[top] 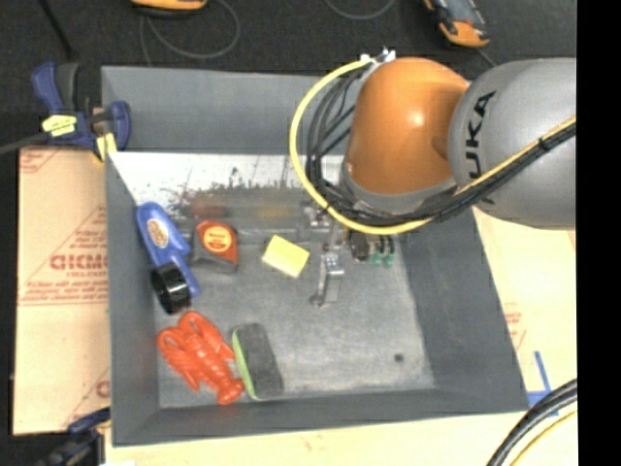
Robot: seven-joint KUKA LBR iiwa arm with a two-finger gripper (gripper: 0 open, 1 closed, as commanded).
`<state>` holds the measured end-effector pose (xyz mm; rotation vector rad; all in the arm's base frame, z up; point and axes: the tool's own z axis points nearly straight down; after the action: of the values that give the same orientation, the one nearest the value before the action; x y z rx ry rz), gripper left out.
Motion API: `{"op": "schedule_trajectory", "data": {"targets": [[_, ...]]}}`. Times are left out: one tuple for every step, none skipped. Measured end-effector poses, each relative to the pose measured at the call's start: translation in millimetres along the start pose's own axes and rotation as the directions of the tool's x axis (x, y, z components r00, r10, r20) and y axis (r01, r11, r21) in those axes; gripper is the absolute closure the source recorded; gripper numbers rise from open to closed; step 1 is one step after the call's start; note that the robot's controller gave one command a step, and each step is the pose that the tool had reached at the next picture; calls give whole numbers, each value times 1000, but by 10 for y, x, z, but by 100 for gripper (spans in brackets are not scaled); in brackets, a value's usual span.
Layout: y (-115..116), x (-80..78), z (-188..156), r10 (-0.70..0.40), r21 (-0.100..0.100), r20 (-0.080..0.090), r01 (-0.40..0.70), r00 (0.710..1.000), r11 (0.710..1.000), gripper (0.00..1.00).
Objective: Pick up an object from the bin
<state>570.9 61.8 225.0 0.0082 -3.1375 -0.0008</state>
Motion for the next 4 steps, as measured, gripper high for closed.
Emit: {"op": "schedule_trajectory", "data": {"targets": [[-3,-12,-50,2,-1,8,-2,1000,1000,0],[211,-248,399,48,-2,17,-48,999,999,0],[578,-402,567,31,3,-6,-31,1000,1000,0],[742,-407,501,35,-4,18,-35,999,999,0]]}}
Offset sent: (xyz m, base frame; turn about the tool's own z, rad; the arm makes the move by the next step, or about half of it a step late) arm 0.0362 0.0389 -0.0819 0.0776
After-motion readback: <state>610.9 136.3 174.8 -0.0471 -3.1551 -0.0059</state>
